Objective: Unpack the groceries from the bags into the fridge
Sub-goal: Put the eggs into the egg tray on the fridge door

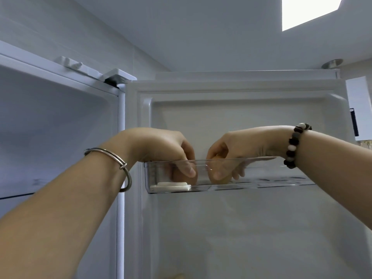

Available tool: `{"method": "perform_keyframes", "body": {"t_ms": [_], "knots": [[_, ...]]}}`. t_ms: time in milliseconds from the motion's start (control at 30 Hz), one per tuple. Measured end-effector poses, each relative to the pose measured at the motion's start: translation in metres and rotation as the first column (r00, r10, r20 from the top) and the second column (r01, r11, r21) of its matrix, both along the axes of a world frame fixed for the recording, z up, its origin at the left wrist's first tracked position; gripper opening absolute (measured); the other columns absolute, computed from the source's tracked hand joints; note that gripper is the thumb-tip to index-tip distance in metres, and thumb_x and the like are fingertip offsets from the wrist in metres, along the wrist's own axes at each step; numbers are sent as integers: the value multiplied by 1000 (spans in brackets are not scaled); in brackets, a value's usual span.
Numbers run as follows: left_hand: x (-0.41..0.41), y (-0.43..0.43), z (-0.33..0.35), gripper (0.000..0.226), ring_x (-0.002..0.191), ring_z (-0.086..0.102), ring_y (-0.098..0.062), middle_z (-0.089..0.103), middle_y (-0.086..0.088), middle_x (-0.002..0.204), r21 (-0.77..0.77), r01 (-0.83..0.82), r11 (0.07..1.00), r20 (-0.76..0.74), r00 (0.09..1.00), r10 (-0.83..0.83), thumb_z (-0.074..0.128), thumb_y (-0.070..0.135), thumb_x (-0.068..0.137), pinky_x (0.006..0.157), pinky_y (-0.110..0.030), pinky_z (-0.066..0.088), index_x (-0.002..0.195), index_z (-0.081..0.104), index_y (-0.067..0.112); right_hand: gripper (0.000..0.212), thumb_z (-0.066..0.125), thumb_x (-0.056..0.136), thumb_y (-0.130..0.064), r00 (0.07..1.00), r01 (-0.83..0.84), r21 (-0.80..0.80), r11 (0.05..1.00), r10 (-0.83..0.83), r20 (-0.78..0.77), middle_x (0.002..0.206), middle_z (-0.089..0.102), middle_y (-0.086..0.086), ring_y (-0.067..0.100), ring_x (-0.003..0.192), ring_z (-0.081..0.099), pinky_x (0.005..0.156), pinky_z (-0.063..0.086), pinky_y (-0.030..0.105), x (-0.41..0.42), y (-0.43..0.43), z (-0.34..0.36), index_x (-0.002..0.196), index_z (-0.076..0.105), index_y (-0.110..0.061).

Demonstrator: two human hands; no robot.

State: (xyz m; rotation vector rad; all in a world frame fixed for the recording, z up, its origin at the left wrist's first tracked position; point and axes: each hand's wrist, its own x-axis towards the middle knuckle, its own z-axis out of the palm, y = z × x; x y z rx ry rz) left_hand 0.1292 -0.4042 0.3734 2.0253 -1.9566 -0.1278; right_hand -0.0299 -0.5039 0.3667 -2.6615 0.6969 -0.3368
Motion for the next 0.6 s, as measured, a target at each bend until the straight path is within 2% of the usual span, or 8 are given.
{"method": "perform_keyframes", "body": {"t_ms": [167,333,600], "knots": [[0,4,-3,22,85,69,-23,73,-7,94,-27,62,998,-44,997,-63,72,17,81,79,-28,56,103,71,13,27,77,75,-24,1000,-8,3,1000,8,13,76,67,4,10,56,57,53,47,20,-3,0,-1,96,70,-9],[-1,6,-5,21,91,69,-24,73,-9,96,-56,61,997,-55,996,-64,68,22,85,80,-28,57,102,72,11,29,68,84,-31,998,-1,8,1000,1,62,77,67,6,15,62,59,58,51,24,-6,-2,-3,98,70,-5],[-2,4,-6,18,78,66,-14,72,-13,94,-102,7,995,-45,999,-11,66,21,86,71,-20,54,95,73,7,29,66,85,-34,991,15,-16,1000,-13,130,82,70,5,12,69,61,60,50,22,-9,-6,-5,95,72,-7]]}}
